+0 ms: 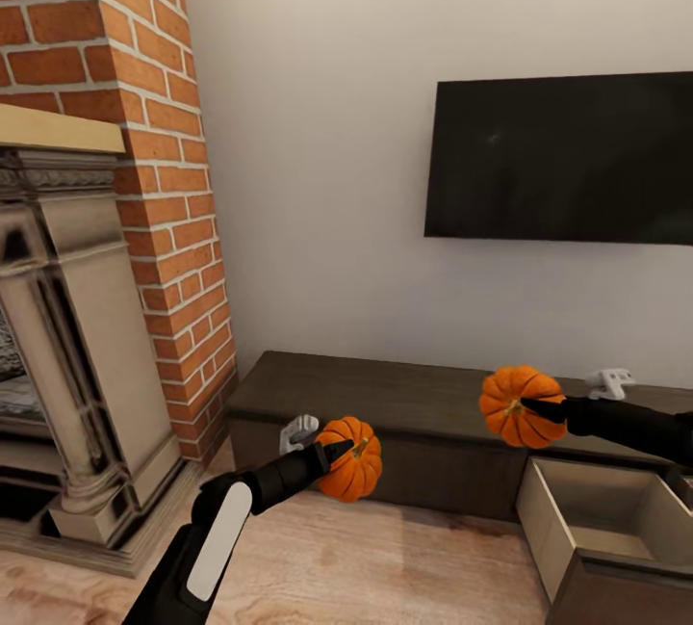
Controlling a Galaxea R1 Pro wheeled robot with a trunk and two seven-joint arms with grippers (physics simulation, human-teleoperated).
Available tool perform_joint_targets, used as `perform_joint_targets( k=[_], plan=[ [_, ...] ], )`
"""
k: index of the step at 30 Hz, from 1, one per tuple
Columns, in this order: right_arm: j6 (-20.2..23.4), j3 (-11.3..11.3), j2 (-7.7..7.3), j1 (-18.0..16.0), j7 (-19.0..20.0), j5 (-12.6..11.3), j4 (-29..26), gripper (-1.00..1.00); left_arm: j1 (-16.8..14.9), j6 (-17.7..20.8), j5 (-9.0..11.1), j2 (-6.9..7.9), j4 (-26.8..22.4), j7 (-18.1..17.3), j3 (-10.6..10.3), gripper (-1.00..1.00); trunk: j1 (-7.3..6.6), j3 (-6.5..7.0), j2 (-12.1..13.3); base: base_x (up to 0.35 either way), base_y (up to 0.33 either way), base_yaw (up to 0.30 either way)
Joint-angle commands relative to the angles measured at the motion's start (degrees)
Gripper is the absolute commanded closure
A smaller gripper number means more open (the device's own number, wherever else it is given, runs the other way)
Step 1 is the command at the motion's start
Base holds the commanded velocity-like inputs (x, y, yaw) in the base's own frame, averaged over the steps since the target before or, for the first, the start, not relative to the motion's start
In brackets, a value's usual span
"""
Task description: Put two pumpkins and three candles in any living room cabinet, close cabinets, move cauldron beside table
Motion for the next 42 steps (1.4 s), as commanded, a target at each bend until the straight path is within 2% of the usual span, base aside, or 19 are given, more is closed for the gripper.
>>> perform_joint_targets(
  k=[1, 9, 18, 28, 36, 42],
  plan=[
    [0.25, 0.04, 0.07, -0.02, 0.50, 0.60, -0.05, 1.00, -0.07, 0.21, 0.15, -0.05, 0.26, -0.10, 0.08, 1.00, -0.24, 0.03, 0.38, 0.000, 0.000, 0.000],
    [0.31, 2.10, 1.16, 0.29, -0.17, 1.27, 0.46, 1.00, -0.61, -1.36, 0.12, 0.11, 4.10, -0.17, 0.17, 1.00, -1.99, 0.72, 3.59, 0.000, 0.000, 0.000],
    [0.31, 2.42, 1.35, 1.06, -0.20, 3.25, 2.05, 1.00, -0.83, -2.47, 0.29, 0.47, 5.34, -0.24, 0.21, 1.00, -3.97, 1.49, 7.20, 0.000, 0.000, 0.000],
    [0.20, 2.55, 1.59, 1.11, 0.17, 3.14, 2.96, 1.00, -0.98, -1.97, 0.79, 0.44, 5.39, -0.43, 0.19, 1.00, -6.17, 2.35, 11.21, 0.000, 0.000, 0.000],
    [0.21, 2.48, 1.50, 1.11, 0.53, 3.09, 2.91, 1.00, -0.99, -2.56, 0.86, 0.31, 5.11, -0.32, 0.06, 1.00, -6.17, 1.81, 11.21, 0.000, -0.031, 0.000],
    [-1.59, 2.03, 0.91, 1.35, 0.70, 2.90, 2.85, 1.00, -0.99, -2.50, 1.00, -0.35, 4.40, -0.34, -0.12, 1.00, -6.17, 1.77, 11.21, 0.000, -0.291, 0.000]
  ],
)
